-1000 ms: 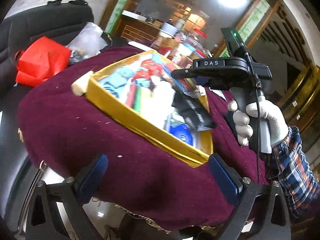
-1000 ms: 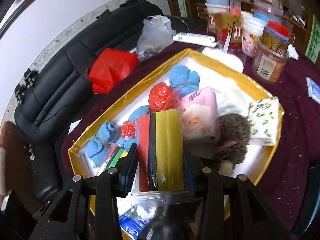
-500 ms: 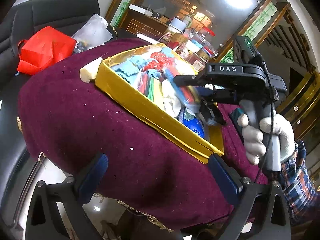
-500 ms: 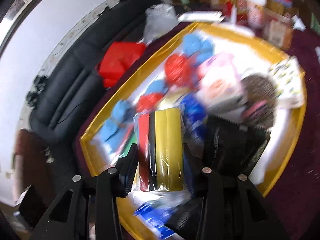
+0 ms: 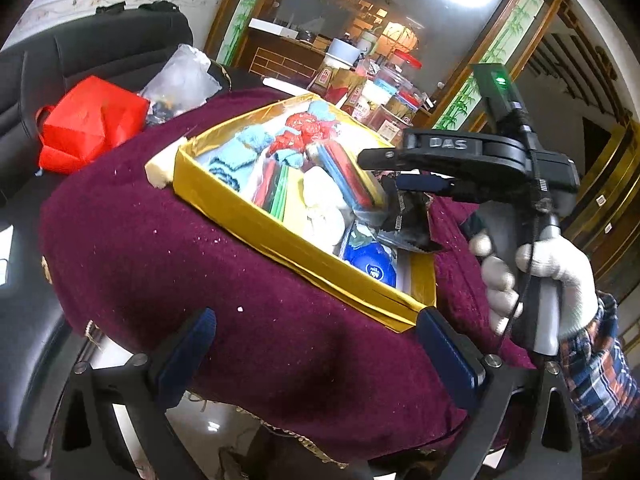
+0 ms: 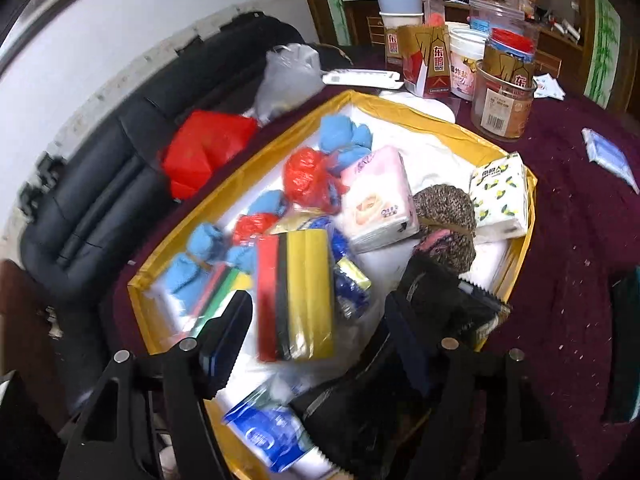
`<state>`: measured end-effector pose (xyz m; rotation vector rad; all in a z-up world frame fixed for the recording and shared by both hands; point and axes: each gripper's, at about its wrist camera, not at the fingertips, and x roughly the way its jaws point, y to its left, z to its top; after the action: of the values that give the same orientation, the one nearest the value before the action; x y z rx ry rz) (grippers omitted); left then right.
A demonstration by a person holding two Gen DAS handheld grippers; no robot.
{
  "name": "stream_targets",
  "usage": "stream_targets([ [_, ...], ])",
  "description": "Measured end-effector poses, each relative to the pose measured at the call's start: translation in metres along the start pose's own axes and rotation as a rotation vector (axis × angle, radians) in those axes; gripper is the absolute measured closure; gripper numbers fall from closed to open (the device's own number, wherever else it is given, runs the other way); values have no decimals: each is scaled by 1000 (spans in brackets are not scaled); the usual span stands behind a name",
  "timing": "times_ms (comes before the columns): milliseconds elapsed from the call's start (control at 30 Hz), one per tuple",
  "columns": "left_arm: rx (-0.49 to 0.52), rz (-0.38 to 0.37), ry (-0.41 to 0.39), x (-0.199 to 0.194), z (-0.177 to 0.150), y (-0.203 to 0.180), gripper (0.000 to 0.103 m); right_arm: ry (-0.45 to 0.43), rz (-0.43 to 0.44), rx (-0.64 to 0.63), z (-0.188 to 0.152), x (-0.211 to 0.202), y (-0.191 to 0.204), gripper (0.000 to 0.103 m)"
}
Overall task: Organize soft objects
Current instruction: 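Carry the striped pack onto the tray with the right gripper and release, then withdraw both grippers from the tray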
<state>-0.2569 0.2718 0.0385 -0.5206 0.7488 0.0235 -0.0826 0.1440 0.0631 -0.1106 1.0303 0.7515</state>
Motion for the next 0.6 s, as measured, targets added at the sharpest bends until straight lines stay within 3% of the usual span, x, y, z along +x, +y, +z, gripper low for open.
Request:
stream_targets([
  [167,48,87,-60,-12,6,-13,2,-154,28,-22,-18,-47,0,34],
  [267,116,282,-287,-53,15,-37,1,-277,-11,-49,-39,-80,0,25],
  [300,144,331,-416,-76,16,-49,1,-322,-34,-55,-47,-89,-2,20],
  [333,155,333,-485,-89,15,-56,1,-362,-58,-63,-54,-96,-3,15],
  [367,157,293,-576,-106,14,-65,1,-395,-85,-70,-62,-101,-5,14],
  [400,145,239,-619,-115,15,-69,1,-413,-105,-72,-68,-105,-7,13],
  [433,107,130,-614,-118,22,-71,1,-423,-126,-72,-74,-107,-9,13],
  [500,52,-60,-494,-101,42,-72,1,-407,-135,-64,-83,-108,-17,13],
  [533,35,-103,-438,-87,50,-73,1,-395,-138,-55,-89,-108,-22,13],
  [567,28,-78,-397,-74,54,-74,1,-387,-144,-49,-94,-108,-27,13],
  [600,32,20,-346,-57,56,-79,1,-381,-151,-47,-99,-109,-33,13],
])
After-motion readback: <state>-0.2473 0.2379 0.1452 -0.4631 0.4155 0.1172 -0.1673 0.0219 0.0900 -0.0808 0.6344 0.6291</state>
